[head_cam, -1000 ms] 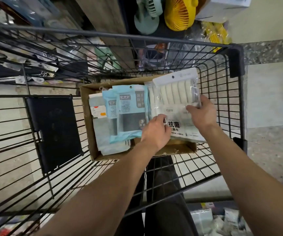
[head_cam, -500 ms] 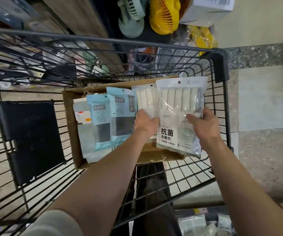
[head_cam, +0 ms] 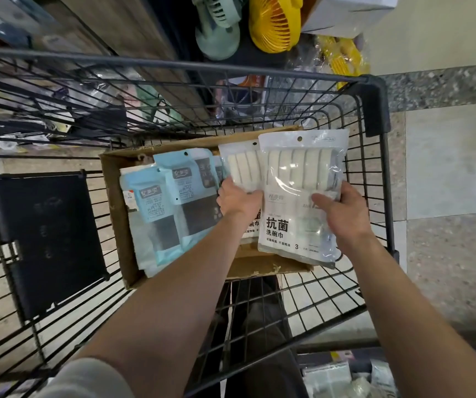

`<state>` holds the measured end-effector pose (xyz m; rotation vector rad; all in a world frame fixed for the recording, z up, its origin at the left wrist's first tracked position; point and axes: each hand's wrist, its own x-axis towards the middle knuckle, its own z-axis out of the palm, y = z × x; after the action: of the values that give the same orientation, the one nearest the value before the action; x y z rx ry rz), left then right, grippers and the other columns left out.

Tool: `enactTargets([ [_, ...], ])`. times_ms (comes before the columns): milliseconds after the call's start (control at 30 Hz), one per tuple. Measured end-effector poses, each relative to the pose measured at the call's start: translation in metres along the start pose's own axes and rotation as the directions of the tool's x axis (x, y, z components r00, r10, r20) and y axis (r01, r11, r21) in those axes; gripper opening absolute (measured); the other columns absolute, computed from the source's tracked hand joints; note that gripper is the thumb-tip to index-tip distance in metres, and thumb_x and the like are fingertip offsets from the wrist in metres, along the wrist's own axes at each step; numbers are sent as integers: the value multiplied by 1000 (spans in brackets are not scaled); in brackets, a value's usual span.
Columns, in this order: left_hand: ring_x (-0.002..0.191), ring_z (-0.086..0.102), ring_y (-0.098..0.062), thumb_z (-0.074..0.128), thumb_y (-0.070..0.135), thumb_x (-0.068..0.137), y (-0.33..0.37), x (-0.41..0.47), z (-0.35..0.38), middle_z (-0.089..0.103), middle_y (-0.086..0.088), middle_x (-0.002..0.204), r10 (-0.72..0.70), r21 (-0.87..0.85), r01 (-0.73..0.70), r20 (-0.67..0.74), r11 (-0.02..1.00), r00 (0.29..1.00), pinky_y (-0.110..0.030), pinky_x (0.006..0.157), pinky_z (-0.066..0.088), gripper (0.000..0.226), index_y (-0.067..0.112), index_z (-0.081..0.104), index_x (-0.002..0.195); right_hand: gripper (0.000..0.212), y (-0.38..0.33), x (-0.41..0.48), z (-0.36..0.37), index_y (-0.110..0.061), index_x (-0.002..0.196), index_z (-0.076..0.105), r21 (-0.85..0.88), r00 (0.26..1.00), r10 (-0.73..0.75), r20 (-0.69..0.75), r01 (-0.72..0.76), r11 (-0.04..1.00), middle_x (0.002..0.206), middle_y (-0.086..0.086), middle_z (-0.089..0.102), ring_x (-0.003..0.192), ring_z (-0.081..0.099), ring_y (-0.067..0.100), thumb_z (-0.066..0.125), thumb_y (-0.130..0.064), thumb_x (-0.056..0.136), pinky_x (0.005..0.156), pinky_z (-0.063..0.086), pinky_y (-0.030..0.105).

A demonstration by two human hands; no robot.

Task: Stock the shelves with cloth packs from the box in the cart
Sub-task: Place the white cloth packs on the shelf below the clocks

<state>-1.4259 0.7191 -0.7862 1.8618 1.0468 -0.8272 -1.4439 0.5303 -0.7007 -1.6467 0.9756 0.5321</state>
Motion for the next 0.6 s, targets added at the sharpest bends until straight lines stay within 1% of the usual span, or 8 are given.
enactTargets([
  [133,123,53,-34,72,34,82,5,-2,0,59,-9,132,-20,34,21,-13,999,1000,-53,104,50,56,15,55,132,31,1,3,-2,-17,118,66,-5,1000,-1,27,2,1000,105,-2,76,92,74,13,71,-6,89,74,61,32],
  [200,116,59,-33,71,33,82,7,-10,-4,64,-7,127,-6,-19,6,-2,1000,1000,-52,99,55,48,19,57,126,30,0,2,-3,-16,115,66,-11,999,-9,34,10,1000,105,1,76,93,74,17,71,-4,88,79,62,37],
  [233,111,62,-29,71,31,84,7,-16,-7,65,-5,124,6,-60,-5,12,998,1000,-47,97,56,45,21,58,125,29,0,2,-3,-16,114,66,-18,999,-16,35,16,1000,106,2,75,94,74,19,72,-4,88,80,62,39],
  [300,101,62,-23,70,19,93,10,-29,-16,65,1,117,34,-125,-27,53,992,998,-36,89,54,37,18,57,128,29,-1,0,-5,-18,113,67,-20,999,-22,25,22,1000,106,3,75,95,74,21,72,-5,87,82,62,42],
  [367,102,63,-23,69,15,96,10,-36,-24,68,-1,118,75,-108,-68,66,992,995,-34,87,53,37,17,56,130,30,-2,-4,-8,-19,114,68,-5,1000,-21,11,21,1000,107,1,75,96,73,21,71,-5,88,84,61,42],
  [467,113,67,-23,71,15,95,13,-48,-42,70,-2,127,144,-96,-136,83,986,986,-37,95,57,39,19,56,131,32,-6,-13,-14,-19,117,68,8,1000,-19,19,18,1000,108,0,75,98,73,20,72,-7,88,86,61,46],
  [533,108,67,-18,73,15,94,15,-57,-59,70,1,124,185,-73,-179,94,981,978,-31,92,57,42,18,56,132,30,-11,-21,-18,-20,115,69,38,999,-22,31,21,999,108,-1,76,99,73,20,71,-5,89,88,61,47],
  [600,100,69,-15,74,18,92,17,-66,-80,72,5,116,240,-65,-235,107,970,965,-29,87,60,41,21,57,129,31,-18,-33,-21,-19,118,69,64,999,-26,40,23,998,110,-1,75,100,73,20,69,-4,91,89,60,46],
])
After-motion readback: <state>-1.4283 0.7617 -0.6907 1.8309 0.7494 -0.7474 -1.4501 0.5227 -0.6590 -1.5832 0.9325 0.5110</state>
